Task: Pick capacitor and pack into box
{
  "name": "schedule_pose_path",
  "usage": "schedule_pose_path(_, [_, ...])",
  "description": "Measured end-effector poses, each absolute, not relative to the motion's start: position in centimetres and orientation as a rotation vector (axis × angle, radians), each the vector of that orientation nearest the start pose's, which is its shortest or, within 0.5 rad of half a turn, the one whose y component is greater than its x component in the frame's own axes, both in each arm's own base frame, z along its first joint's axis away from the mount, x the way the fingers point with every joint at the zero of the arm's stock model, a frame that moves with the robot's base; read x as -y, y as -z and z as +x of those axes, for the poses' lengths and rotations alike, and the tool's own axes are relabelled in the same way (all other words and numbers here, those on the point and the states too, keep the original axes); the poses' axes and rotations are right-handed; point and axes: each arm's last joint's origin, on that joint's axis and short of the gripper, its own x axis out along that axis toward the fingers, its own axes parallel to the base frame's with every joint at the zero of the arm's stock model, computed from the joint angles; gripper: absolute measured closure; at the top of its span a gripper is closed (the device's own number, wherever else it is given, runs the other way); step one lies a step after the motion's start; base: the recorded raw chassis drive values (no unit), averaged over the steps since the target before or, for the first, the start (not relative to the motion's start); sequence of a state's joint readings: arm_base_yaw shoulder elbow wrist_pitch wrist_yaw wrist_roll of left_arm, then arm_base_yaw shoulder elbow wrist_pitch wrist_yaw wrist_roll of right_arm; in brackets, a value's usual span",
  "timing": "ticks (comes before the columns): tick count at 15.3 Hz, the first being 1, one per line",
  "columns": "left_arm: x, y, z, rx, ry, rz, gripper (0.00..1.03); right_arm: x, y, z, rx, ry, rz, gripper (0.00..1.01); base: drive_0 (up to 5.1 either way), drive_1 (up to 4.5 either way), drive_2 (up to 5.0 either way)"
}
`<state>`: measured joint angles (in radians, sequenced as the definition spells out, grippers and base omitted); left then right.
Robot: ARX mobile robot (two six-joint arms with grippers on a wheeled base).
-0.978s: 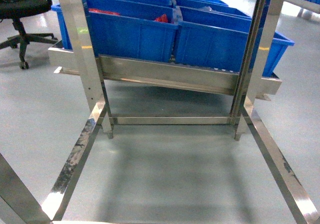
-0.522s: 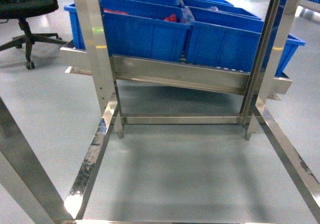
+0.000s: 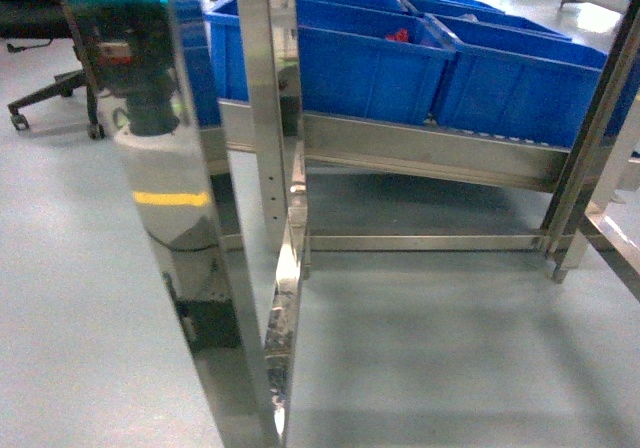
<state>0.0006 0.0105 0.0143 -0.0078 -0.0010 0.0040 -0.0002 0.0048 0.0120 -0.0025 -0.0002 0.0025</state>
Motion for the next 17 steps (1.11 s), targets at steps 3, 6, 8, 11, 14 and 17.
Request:
schedule_pose_path(3, [0.00, -16.69, 9.75, -0.004, 0.000, 0.004, 0.61, 0.00, -16.67, 9.73, 0.001, 0.000, 0.002, 0.03, -5.0, 2.42, 2.4])
schedule_pose_path(6, [0.00, -16.69, 9.75, -0.003, -0.001, 0.004, 0.61, 0.00, -16.67, 9.73, 0.002, 0.000, 0.002, 0.03, -5.0, 2.50, 2.5])
schedule_pose_path(8, [-0.01, -16.68, 9.75, -0.004, -0.003, 0.004, 0.61, 0.00, -16.69, 9.73, 0.004, 0.000, 0.002, 0.03, -5.0, 2.46, 2.5])
schedule_pose_path(11, [0.00, -16.72, 9.75, 0.000, 0.000, 0.004, 0.61, 0.00, -16.68, 9.73, 0.003, 0.001, 0.002, 0.03, -4.9, 2.56, 2.6])
schedule_pose_path(14, [0.00, -16.71, 9.75, -0.001, -0.001, 0.004, 0.61, 0.00, -16.64, 9.73, -0.001, 0.000, 0.002, 0.03, -5.0, 2.48, 2.5])
schedule_pose_path(17, [0.00, -16.69, 9.75, -0.003, 0.000, 0.004, 0.61, 0.00, -16.69, 9.73, 0.004, -0.001, 0.002, 0.03, -5.0, 2.42, 2.4])
